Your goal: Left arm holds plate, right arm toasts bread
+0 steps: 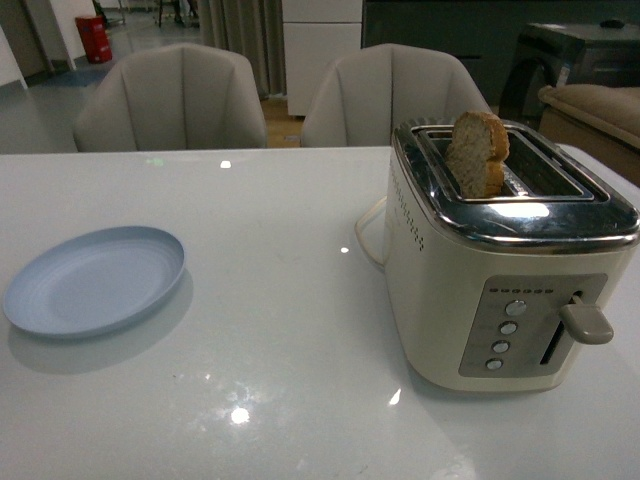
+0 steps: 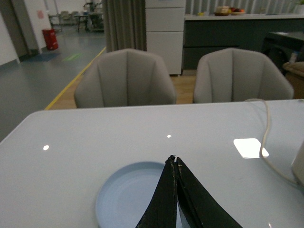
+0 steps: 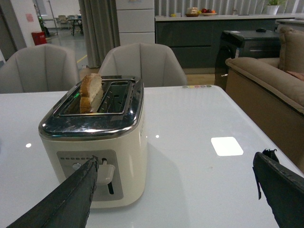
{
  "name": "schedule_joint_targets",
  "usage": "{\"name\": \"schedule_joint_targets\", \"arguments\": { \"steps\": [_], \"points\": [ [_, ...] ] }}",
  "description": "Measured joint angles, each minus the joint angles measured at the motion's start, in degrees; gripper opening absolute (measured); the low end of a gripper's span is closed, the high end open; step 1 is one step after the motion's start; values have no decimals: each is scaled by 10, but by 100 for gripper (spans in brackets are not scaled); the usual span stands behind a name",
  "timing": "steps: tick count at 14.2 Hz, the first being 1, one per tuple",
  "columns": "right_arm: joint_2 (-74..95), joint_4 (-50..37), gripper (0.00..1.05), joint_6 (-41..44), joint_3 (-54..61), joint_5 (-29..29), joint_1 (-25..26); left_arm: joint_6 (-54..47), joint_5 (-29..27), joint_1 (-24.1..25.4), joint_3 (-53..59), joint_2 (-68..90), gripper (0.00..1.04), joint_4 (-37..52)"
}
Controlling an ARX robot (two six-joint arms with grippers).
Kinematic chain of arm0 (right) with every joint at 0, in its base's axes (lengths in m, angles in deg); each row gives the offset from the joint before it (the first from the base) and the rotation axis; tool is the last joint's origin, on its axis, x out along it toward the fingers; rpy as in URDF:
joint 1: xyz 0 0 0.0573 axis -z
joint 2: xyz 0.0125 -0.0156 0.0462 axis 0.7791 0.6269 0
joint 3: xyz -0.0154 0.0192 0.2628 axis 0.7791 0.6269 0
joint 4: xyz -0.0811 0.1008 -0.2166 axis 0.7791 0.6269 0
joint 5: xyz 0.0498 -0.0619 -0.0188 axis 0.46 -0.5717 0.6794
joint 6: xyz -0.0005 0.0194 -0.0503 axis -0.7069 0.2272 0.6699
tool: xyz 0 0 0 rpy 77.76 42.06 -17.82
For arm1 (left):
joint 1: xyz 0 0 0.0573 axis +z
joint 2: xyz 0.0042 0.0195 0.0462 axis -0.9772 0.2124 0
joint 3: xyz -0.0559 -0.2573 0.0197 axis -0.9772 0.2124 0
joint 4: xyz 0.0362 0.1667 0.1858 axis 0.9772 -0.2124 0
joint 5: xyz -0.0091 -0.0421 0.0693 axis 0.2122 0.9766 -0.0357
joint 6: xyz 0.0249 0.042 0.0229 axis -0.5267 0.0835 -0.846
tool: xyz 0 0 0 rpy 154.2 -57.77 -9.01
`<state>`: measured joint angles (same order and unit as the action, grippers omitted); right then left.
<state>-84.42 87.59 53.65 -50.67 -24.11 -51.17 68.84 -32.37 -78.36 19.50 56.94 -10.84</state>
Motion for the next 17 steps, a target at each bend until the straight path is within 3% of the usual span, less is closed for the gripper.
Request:
{"name": "schedule_joint_targets", "arguments": {
  "steps": [12,13,17],
  "points": [
    [0,0,98,0,0,0,0,0,2,6,160,-264,2,-113],
    [0,0,98,0,0,0,0,0,2,6,176,-268,2,-93],
    [0,0,98,0,0,0,0,0,2,6,179,-362,2,-183]
  ]
}}
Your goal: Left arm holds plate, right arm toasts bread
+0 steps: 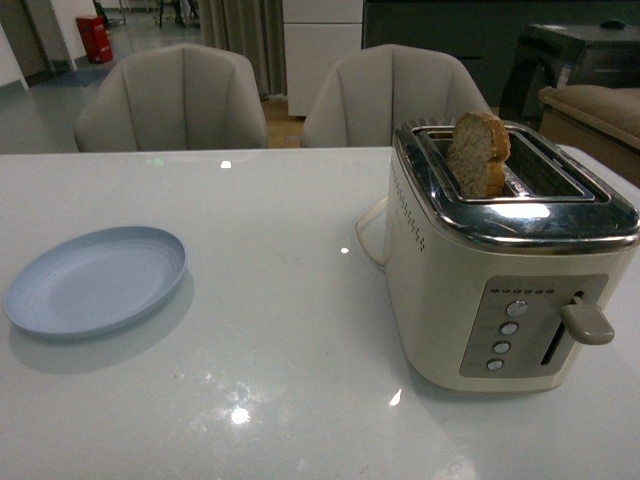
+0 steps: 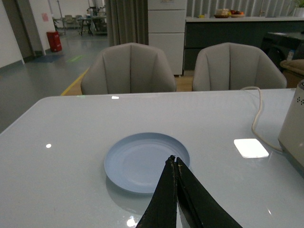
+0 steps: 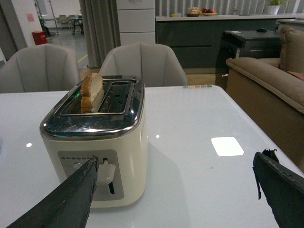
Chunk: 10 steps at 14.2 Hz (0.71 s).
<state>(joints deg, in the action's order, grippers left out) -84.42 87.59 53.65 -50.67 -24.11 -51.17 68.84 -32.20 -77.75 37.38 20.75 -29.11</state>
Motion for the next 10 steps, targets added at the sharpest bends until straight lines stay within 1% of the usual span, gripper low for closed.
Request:
{"name": "schedule_joint_targets", "arguments": {
  "steps": [6,10],
  "points": [
    [0,0,98,0,0,0,0,0,0,0,0,-98,2,-99],
    [0,0,98,0,0,0,0,0,0,0,0,-141,2,-141]
  ]
}}
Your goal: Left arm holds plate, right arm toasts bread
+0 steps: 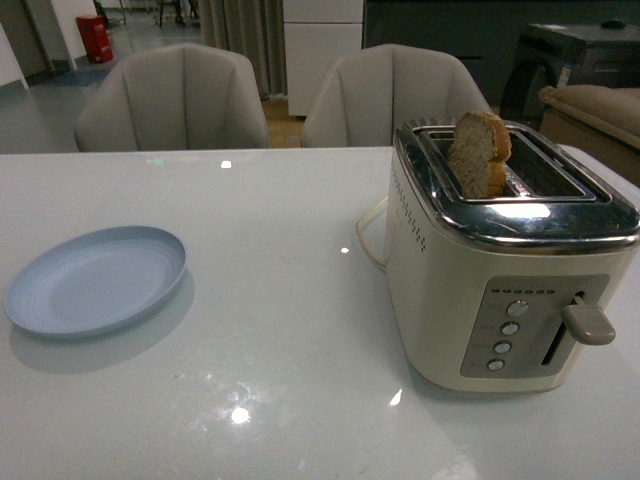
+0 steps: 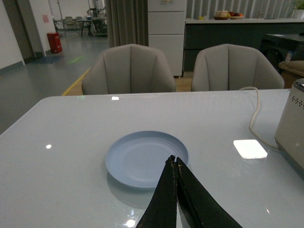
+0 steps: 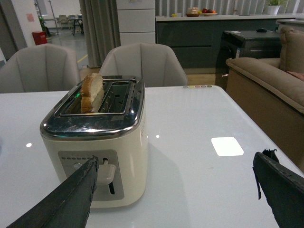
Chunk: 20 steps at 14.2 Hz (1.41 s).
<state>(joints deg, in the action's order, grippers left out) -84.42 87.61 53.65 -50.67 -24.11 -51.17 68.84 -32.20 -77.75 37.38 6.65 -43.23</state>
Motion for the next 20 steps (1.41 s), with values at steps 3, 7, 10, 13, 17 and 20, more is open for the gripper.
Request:
{"name": "schedule_joint_targets", "arguments": {
  "steps": [3,7,10,13,17,20],
  "points": [
    [0,0,98,0,0,0,0,0,0,0,0,-8,2,-8],
    [0,0,98,0,0,0,0,0,1,0,-1,-104,2,-100],
    [0,0,98,0,0,0,0,0,0,0,0,-104,2,-110],
    [0,0,98,0,0,0,0,0,0,0,0,-104,4,-112],
    [0,0,98,0,0,0,0,0,0,0,0,-104,56,-112],
    [0,0,98,0,0,0,0,0,0,0,0,-104,98,-112]
  ]
}}
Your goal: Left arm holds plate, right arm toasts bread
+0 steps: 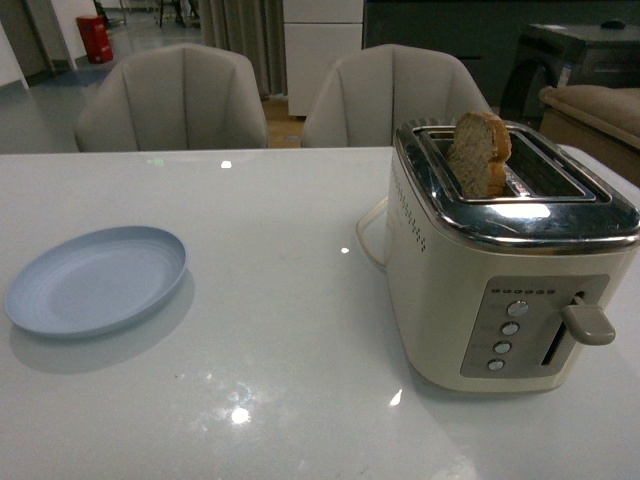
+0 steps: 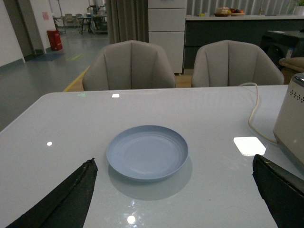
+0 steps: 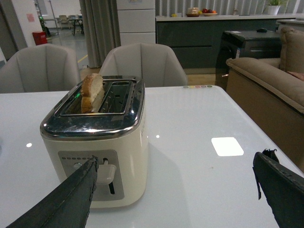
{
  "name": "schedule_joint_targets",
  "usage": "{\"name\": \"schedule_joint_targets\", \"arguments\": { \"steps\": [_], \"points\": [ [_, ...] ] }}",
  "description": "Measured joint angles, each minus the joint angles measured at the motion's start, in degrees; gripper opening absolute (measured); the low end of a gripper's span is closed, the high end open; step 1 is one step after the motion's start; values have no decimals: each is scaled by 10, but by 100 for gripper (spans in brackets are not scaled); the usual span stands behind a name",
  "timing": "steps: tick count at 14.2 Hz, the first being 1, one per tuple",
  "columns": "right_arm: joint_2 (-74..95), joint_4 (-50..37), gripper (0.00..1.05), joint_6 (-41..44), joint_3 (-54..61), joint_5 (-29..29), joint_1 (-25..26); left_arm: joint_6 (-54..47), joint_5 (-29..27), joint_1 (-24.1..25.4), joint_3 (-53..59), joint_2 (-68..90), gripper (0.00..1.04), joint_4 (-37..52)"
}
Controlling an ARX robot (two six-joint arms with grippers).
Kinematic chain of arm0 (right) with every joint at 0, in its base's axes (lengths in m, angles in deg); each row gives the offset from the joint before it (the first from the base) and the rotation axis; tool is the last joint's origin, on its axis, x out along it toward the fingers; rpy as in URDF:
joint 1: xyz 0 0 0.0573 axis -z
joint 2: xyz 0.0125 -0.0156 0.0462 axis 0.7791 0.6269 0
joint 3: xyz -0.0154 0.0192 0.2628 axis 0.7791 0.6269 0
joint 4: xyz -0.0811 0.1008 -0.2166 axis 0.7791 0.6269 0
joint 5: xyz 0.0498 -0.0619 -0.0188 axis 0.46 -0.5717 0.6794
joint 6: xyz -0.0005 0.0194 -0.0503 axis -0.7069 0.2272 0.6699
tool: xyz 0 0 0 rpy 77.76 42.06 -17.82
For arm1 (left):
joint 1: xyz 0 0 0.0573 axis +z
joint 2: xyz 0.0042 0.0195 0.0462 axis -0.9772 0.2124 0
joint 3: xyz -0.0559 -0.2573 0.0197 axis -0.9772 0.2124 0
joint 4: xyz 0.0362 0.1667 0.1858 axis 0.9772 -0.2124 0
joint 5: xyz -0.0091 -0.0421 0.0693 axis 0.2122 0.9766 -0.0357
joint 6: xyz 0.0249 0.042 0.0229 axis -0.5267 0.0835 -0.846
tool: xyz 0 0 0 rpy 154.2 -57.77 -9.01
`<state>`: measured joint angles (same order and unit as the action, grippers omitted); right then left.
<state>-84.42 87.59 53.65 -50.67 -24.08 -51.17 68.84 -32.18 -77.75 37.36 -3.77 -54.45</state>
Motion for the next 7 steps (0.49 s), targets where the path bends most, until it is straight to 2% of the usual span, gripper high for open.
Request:
{"name": "schedule_joint_targets", "arguments": {
  "steps": [7],
  "points": [
    [0,0,98,0,0,0,0,0,0,0,0,0,98,0]
  ]
}}
